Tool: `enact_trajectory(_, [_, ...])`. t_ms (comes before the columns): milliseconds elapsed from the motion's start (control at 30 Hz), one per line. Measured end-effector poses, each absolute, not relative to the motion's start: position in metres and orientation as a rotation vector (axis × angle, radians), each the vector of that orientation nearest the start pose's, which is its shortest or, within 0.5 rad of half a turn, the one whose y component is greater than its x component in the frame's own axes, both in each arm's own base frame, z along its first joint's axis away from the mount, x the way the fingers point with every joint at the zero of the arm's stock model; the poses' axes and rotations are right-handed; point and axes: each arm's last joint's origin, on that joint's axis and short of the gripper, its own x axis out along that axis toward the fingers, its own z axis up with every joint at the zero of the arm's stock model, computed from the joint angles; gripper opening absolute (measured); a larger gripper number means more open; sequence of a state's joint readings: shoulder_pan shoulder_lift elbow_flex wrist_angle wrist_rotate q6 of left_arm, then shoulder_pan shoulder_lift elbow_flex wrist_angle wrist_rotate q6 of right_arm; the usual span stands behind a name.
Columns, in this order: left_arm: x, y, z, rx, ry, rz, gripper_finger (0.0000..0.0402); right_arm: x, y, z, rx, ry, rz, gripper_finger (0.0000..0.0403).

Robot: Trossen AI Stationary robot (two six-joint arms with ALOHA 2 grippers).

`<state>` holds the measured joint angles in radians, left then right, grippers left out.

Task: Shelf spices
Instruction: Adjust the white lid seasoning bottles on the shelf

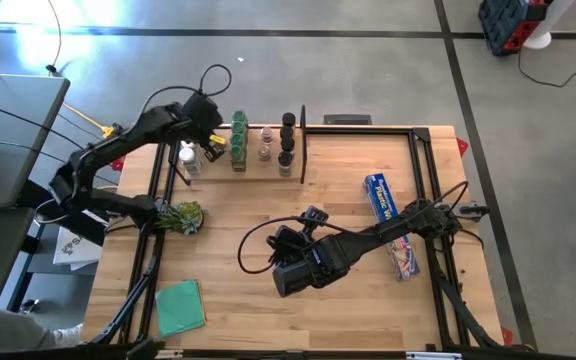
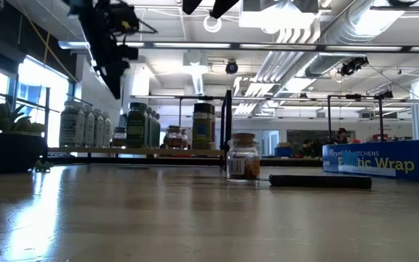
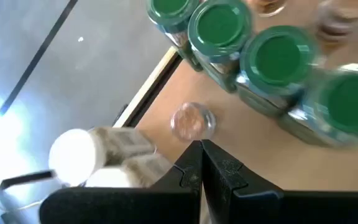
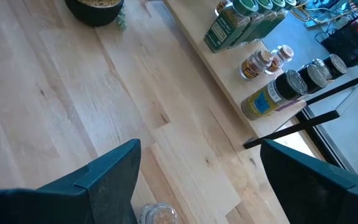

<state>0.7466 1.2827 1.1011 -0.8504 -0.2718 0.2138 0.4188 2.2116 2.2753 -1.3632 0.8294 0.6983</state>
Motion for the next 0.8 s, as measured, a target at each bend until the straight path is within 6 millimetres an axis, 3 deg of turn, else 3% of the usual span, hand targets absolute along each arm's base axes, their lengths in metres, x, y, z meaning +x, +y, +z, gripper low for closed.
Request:
enact_trajectory(133, [0.163, 0.158, 0.321, -0.121, 1.188, 0.809, 0.0000, 0.412, 0.161, 0.306, -0.127, 0.866, -0.662, 0.0326])
enact_trajectory(233, [0.149, 0.147, 0.332, -0.198, 1.269, 0.853, 0.0000, 0.412, 0.161, 0.306, -0.126, 0.868, -0.660, 0.0326])
enact_trajectory(467, [0.128, 0.131, 0.332, -0.329, 1.426, 0.943, 0.0000, 0.412, 0.161, 0.306, -0.151, 0.880, -0.649, 0.0326])
enact_trajectory(800, [0.132, 0.143, 0.334, -0.276, 1.334, 0.976, 0.0000, 0.415, 0.153, 0.305, -0.089, 0.893, -0.654, 0.0326])
